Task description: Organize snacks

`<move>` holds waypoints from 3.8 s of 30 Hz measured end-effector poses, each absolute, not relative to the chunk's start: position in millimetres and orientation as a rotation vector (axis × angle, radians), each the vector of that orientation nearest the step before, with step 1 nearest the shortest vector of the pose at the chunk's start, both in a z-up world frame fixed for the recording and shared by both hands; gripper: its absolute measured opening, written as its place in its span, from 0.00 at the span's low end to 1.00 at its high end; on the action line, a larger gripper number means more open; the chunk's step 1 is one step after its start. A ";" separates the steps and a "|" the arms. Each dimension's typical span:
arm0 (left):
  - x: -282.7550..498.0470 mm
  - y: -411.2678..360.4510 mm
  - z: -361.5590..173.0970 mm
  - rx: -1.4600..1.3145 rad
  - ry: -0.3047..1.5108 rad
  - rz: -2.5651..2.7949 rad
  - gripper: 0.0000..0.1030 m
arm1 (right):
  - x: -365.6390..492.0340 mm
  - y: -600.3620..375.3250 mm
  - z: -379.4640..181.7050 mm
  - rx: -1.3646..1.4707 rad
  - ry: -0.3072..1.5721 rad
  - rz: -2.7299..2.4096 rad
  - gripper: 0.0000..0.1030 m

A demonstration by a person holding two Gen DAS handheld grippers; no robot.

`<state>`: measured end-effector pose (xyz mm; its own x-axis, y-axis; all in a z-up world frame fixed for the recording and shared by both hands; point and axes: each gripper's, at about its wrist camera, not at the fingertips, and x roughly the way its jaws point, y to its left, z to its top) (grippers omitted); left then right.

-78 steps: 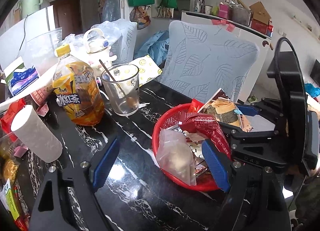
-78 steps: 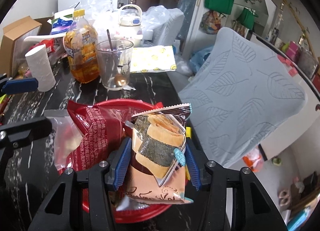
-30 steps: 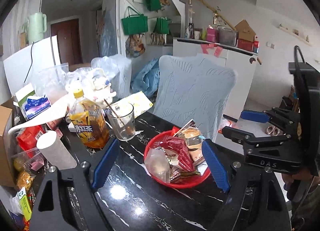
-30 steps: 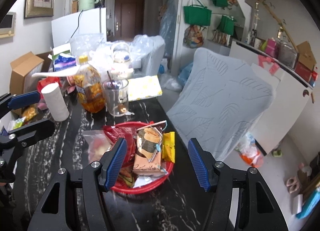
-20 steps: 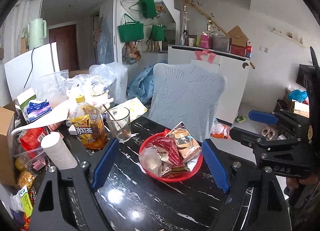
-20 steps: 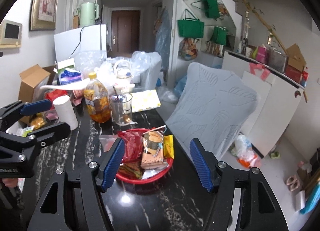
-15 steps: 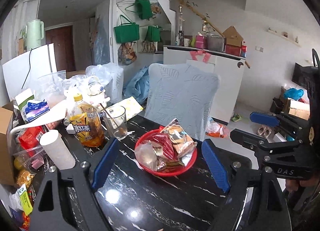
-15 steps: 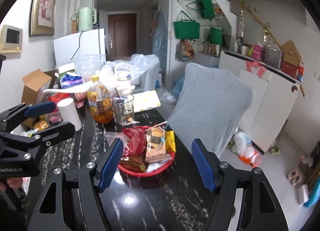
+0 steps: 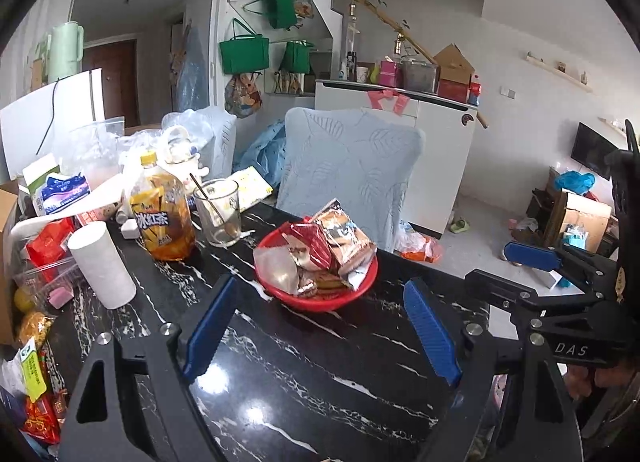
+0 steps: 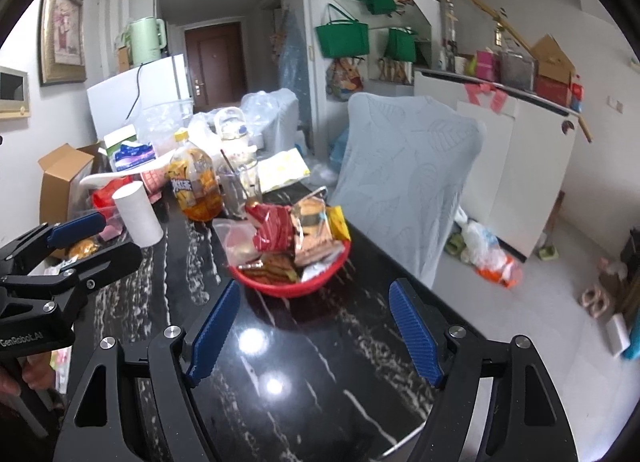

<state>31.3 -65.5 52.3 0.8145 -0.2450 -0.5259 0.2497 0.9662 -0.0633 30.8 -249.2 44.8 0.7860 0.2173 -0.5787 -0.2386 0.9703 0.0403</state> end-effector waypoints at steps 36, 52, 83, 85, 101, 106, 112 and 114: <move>32.1 -60.4 35.2 0.004 0.600 -0.301 0.82 | 20.3 -241.0 21.1 -0.042 0.659 0.210 0.75; 30.5 -63.3 37.6 0.014 0.607 -0.304 0.82 | 20.5 -242.2 21.8 -0.041 0.663 0.215 0.75; 31.4 -62.4 36.4 0.030 0.614 -0.288 0.82 | 23.3 -242.1 15.7 -0.043 0.682 0.212 0.75; 31.8 -61.8 37.0 0.032 0.614 -0.281 0.82 | 23.7 -242.2 16.2 -0.043 0.682 0.211 0.75; 34.6 -64.9 34.2 0.035 0.629 -0.287 0.82 | 21.8 -244.6 15.0 -0.041 0.682 0.199 0.76; 35.0 -65.0 33.4 0.039 0.626 -0.285 0.82 | 21.5 -244.9 14.3 -0.043 0.687 0.197 0.76; 36.2 -65.6 32.2 0.037 0.631 -0.287 0.82 | 20.4 -245.8 13.6 -0.042 0.690 0.196 0.76; 36.4 -65.5 32.0 0.038 0.632 -0.289 0.82 | 20.4 -245.9 13.5 -0.044 0.691 0.197 0.76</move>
